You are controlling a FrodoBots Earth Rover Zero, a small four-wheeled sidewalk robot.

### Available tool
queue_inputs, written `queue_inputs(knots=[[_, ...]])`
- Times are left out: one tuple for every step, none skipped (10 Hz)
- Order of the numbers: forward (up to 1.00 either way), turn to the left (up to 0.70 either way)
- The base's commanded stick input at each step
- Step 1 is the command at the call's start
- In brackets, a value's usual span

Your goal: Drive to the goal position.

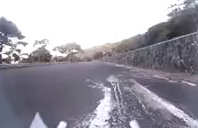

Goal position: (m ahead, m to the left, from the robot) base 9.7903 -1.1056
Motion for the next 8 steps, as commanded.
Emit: queue_inputs(knots=[[0.70, 0.00], [0.70, 0.00], [0.70, 0.00], [0.70, 0.00], [0.70, 0.00], [0.70, 0.00], [0.70, 0.00], [0.70, 0.00]])
